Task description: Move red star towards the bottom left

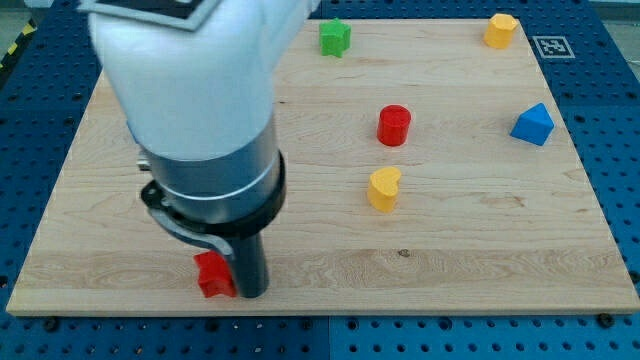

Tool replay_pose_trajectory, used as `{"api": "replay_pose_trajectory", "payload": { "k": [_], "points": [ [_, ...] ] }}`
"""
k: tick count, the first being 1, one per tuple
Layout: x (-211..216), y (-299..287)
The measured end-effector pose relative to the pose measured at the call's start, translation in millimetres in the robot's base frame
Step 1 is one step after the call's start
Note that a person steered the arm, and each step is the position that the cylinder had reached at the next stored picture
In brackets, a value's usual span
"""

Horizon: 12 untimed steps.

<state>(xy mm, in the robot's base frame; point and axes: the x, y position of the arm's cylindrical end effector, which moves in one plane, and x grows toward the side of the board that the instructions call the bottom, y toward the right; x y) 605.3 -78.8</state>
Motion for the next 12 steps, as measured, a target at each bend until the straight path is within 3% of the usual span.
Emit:
{"api": "replay_pose_trajectory", "payload": {
  "k": [3, 12],
  "points": [
    [0.0, -55.9],
    [-32.4, -85.9]
  ]
}}
